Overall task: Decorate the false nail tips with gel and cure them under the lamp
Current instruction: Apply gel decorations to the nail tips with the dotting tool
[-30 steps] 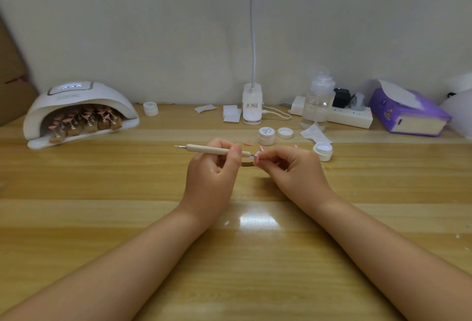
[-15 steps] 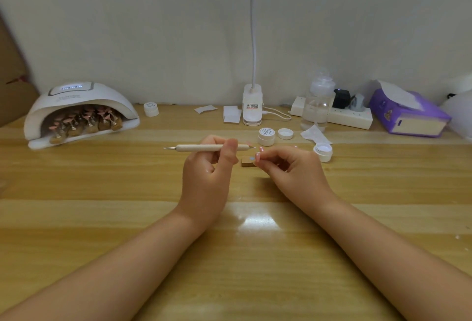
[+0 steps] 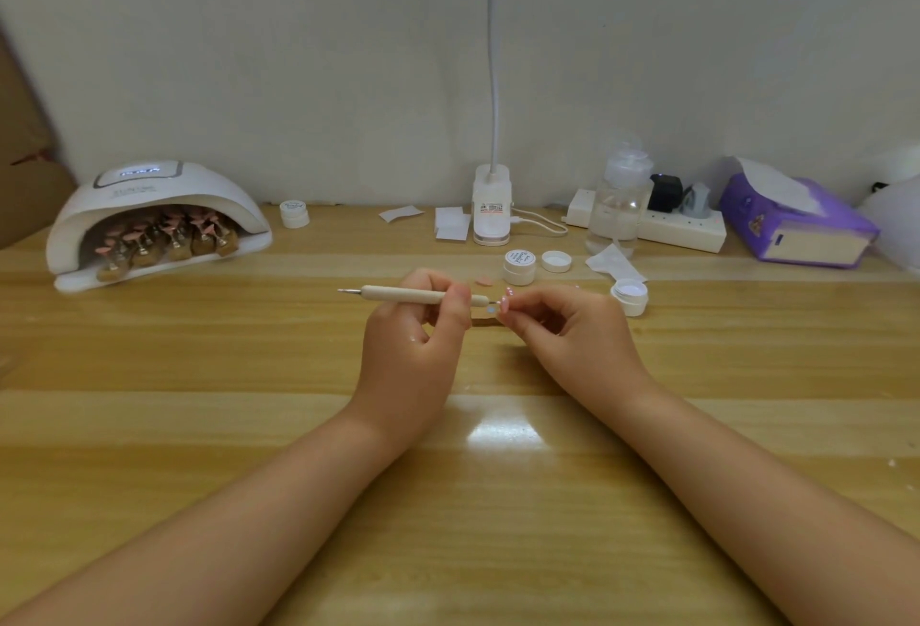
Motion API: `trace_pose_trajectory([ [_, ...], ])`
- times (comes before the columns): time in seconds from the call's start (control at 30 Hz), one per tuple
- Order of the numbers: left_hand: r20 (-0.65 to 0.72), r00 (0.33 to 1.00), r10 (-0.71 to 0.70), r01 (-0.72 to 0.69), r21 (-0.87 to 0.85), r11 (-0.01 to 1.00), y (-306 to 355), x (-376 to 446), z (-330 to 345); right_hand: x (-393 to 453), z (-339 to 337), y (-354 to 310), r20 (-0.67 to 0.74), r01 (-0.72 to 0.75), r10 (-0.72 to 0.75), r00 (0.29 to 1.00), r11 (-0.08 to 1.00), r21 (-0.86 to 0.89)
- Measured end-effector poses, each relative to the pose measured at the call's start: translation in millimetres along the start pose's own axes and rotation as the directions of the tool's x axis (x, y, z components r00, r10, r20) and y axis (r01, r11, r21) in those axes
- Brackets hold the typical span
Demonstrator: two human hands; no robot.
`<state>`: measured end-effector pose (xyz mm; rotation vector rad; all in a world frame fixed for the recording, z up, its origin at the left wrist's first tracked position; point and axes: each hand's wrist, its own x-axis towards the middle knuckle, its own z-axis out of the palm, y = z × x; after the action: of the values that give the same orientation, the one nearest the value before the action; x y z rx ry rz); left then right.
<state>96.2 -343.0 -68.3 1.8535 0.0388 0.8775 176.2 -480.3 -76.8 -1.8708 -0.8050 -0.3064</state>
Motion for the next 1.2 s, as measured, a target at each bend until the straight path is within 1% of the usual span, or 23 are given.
trace_pose_trajectory([
  [0.17,0.021,1.0,0.003,-0.003,0.007,1.0,0.4,-0.2,0.7,-0.3,0.2,0.4,-0.003,0.007,-0.007,1.0,1.0,0.002],
  [0.6,0.021,1.0,-0.002,0.002,0.02,1.0,-0.8,-0.3,1.0,-0.8,0.6,-1.4,0.007,-0.012,0.012,1.0,1.0,-0.024],
  [1.2,0.032,0.999,-0.004,0.004,0.024,1.0,-1.1,-0.6,0.7,-1.0,-0.3,-2.1,0.011,-0.002,0.002,1.0,1.0,-0.011],
])
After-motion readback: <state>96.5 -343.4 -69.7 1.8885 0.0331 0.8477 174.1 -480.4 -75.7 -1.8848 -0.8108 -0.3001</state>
